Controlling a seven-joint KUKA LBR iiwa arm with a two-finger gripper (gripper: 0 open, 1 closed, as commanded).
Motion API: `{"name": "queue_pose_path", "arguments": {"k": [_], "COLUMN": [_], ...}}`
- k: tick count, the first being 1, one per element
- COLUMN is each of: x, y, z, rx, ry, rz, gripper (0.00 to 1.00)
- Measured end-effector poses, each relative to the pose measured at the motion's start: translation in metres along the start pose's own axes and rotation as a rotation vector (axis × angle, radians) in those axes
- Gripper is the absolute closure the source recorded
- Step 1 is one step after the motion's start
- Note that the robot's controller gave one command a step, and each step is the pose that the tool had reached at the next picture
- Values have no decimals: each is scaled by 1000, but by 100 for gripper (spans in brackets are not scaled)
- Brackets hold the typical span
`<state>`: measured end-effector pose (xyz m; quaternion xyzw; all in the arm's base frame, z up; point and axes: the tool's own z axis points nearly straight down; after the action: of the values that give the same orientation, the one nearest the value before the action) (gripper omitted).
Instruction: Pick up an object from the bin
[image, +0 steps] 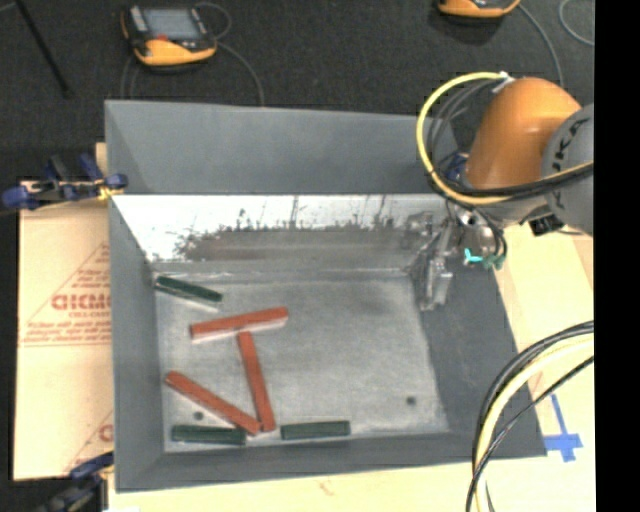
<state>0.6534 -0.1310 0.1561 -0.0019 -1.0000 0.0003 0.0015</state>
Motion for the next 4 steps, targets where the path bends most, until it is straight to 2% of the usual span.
{"name": "queue_pose_path", "arguments": {"k": [1,2,3,4], "x": [-2,3,8,20], "y": [0,2,4,43], "z": [-5,15,40,60], "rx": [1,0,-2,2], "ry": [-8,-15,-2,-9], "rz": [-2,172,357,71], "gripper": [0,0,0,0]}}
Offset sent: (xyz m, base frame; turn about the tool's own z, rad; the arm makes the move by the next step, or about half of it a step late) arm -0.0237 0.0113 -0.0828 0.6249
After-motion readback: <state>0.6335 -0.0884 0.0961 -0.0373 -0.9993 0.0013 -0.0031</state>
